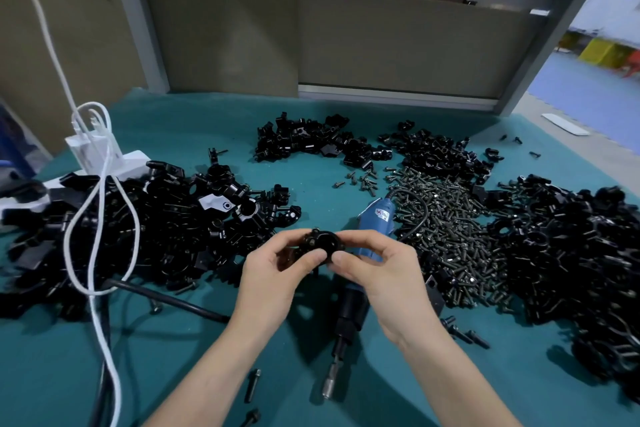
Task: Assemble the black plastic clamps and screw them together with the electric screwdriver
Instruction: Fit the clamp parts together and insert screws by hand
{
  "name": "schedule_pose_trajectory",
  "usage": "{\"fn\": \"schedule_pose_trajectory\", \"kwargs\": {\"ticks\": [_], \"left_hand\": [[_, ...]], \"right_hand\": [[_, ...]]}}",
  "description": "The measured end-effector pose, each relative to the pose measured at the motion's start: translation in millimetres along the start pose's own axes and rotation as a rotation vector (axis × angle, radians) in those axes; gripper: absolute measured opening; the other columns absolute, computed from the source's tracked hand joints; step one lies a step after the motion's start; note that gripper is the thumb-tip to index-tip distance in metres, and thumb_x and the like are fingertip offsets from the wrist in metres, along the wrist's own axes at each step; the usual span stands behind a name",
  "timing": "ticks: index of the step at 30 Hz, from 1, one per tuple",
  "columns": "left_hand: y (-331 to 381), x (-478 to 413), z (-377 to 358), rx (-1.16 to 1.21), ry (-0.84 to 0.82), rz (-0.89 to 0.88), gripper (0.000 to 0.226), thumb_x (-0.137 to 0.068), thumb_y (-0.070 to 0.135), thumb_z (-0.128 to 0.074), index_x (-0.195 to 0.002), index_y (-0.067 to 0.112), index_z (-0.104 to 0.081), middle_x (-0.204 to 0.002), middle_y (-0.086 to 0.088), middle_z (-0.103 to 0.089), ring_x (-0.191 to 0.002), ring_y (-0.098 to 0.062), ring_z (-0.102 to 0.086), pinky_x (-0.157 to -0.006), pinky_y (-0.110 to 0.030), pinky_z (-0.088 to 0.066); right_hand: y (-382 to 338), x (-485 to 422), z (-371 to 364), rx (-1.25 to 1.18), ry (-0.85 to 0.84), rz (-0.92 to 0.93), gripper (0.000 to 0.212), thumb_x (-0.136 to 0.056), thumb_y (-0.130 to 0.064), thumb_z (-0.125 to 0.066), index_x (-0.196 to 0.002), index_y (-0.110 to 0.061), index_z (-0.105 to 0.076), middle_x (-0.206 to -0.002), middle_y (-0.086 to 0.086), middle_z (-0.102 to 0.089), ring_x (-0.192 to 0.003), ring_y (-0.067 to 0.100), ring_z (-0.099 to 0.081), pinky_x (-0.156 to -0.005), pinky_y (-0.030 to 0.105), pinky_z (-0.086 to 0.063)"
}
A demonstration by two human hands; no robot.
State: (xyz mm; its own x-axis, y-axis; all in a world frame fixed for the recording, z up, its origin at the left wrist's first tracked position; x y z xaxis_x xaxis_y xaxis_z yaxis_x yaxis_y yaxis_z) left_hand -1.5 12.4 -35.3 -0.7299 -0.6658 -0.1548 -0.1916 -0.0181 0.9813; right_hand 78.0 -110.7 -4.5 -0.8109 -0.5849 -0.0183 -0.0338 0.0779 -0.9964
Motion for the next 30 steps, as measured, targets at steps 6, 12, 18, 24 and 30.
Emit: {"fn": "schedule_pose_trajectory", "kwargs": {"ticks": [6, 12, 18, 24, 30], "left_hand": [[0.4, -3.4, -2.3, 0.090, -0.117, 0.086, 0.032, -0.079, -0.009, -0.068, -0.101, 0.014, -0.070, -0.094, 0.009, -0.075, -0.088, -0.003, -0.068, -0.077, -0.016, -0.053], [-0.5, -1.3, -3.5, 0.043, -0.171, 0.125, 0.043, -0.080, -0.013, -0.066, -0.105, 0.023, -0.066, -0.090, 0.003, -0.074, -0.086, -0.005, -0.066, -0.077, -0.016, -0.051], [0.9, 0.3, -4.0, -0.018, -0.200, 0.141, 0.054, -0.081, -0.012, -0.066, -0.119, 0.027, -0.060, -0.104, -0.003, -0.069, -0.084, 0.002, -0.059, -0.084, -0.013, -0.047], [1.9, 0.7, -1.7, -0.015, -0.226, 0.114, 0.055, -0.083, -0.015, -0.061, -0.117, 0.028, -0.060, -0.109, 0.005, -0.066, -0.091, 0.014, -0.059, -0.079, -0.005, -0.044], [1.6, -1.2, 0.9, -0.049, -0.225, 0.076, 0.054, -0.083, -0.017, -0.058, -0.114, 0.028, -0.063, -0.104, 0.017, -0.071, -0.099, 0.011, -0.060, -0.082, -0.005, -0.042]], "right_hand": [[-2.3, -6.2, 12.7, 0.055, 0.033, 0.093, 0.031, -0.079, 0.006, -0.071, -0.082, -0.024, -0.076, -0.084, 0.002, -0.076, -0.081, 0.016, -0.072, -0.075, 0.020, -0.052], [-18.0, -4.6, 15.5, 0.434, 0.083, 0.636, 0.025, -0.078, 0.009, -0.071, -0.086, -0.015, -0.071, -0.092, -0.005, -0.067, -0.092, 0.005, -0.065, -0.080, 0.015, -0.051], [-6.1, -2.0, 12.0, 0.715, 0.037, 0.868, 0.009, -0.078, 0.007, -0.069, -0.085, 0.002, -0.070, -0.094, 0.008, -0.067, -0.091, 0.006, -0.062, -0.084, 0.017, -0.051], [3.2, -4.1, 10.2, 0.719, 0.006, 0.855, 0.009, -0.077, 0.007, -0.070, -0.084, 0.001, -0.070, -0.093, 0.006, -0.065, -0.090, 0.005, -0.061, -0.083, 0.015, -0.051], [6.9, -5.3, 8.8, 0.700, -0.020, 0.820, 0.011, -0.076, 0.007, -0.072, -0.084, 0.001, -0.069, -0.092, 0.003, -0.065, -0.090, 0.005, -0.061, -0.083, 0.015, -0.050]]}}
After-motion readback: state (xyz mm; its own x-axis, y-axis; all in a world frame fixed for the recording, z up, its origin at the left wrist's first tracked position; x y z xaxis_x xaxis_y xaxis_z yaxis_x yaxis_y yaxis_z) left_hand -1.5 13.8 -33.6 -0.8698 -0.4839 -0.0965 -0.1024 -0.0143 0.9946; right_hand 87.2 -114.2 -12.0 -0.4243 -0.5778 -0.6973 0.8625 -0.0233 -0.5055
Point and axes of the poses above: each hand's wrist, its own x-axis away from the middle knuckle, its own z-axis out of the back of the hand, y = z × x, the point moved 4 cm from there along -x, towards the middle knuckle
